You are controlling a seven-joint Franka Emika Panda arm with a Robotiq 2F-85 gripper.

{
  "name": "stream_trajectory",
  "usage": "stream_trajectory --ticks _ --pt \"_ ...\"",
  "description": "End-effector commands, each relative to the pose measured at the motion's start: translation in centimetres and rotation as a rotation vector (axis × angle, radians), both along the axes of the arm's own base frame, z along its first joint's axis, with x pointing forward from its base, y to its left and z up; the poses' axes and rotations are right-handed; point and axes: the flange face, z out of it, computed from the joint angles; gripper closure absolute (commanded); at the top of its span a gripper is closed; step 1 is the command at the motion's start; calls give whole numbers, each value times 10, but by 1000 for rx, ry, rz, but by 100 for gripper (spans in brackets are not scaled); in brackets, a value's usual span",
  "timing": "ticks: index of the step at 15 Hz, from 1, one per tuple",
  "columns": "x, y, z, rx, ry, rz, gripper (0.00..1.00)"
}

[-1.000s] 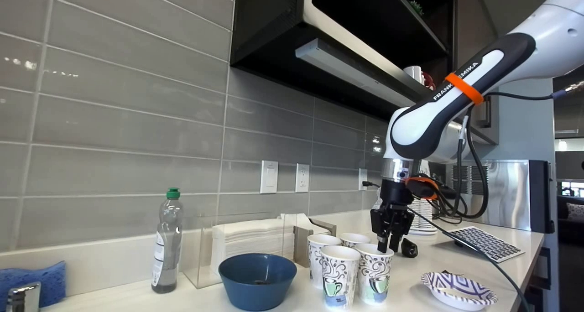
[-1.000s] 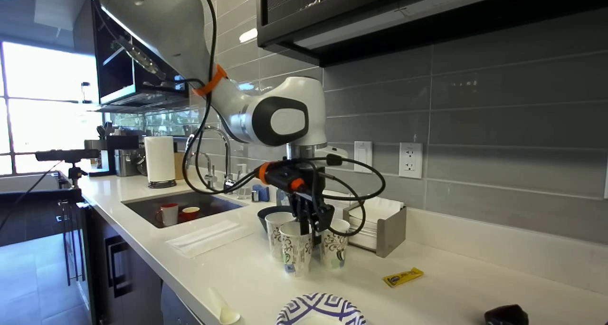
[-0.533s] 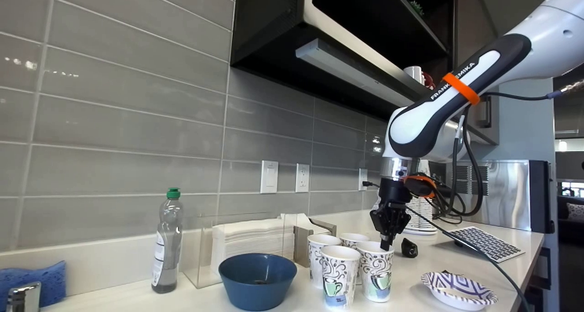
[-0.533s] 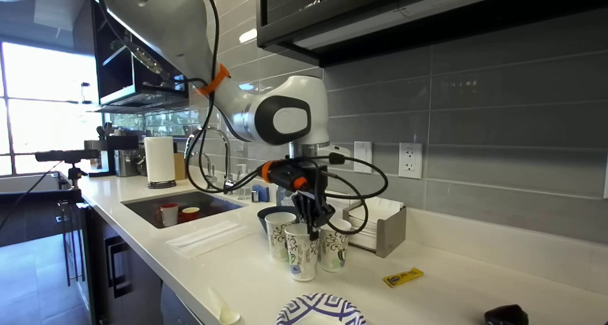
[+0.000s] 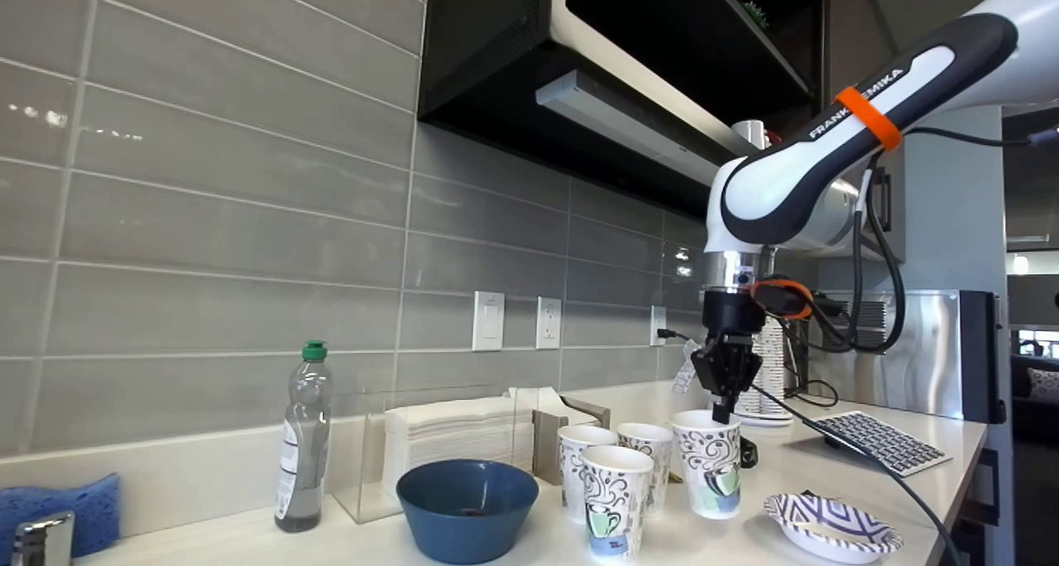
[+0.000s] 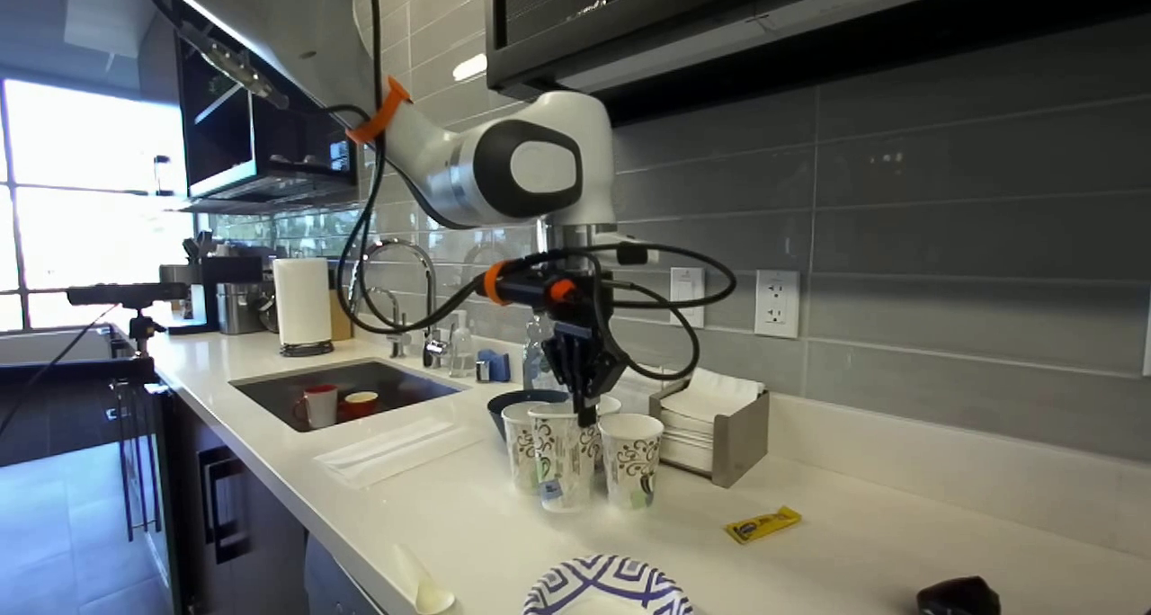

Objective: Stack the cups together

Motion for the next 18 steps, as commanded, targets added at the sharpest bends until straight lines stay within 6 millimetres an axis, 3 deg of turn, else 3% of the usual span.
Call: stream_trajectory --ticks 1,6,10,14,18 --pt "-11 8 44 -20 4 39 99" --pt "5 21 99 -7 -58 113 99" --pt "33 19 116 23 -113 165 99" --pt "62 17 112 96 -136 211 99" --pt "83 16 94 154 -129 239 99"
